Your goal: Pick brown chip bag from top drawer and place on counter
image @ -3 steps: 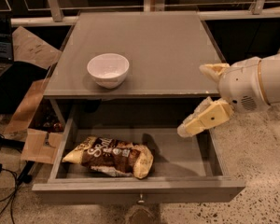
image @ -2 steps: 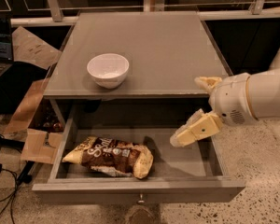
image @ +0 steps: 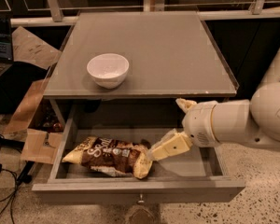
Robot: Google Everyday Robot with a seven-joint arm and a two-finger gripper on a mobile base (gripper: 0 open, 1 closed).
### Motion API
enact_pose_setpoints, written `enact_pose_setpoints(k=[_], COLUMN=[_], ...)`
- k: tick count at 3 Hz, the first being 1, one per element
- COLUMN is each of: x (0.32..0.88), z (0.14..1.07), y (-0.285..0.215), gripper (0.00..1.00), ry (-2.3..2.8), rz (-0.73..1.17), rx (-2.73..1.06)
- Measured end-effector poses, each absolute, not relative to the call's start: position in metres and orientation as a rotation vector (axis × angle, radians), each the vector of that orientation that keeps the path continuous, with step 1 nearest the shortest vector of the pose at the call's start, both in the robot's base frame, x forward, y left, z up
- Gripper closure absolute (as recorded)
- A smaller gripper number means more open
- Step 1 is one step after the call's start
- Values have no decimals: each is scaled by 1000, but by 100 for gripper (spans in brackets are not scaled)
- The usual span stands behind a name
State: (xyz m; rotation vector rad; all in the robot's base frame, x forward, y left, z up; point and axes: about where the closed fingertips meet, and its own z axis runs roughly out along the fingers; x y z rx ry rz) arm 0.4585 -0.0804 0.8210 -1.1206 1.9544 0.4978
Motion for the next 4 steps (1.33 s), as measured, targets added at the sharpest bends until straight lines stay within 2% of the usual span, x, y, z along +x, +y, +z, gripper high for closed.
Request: enact_pose_setpoints(k=[4], x=[472], z=[736], y=[-16], gripper=[0], ry=[2021], rz=[623], rx=[-1170])
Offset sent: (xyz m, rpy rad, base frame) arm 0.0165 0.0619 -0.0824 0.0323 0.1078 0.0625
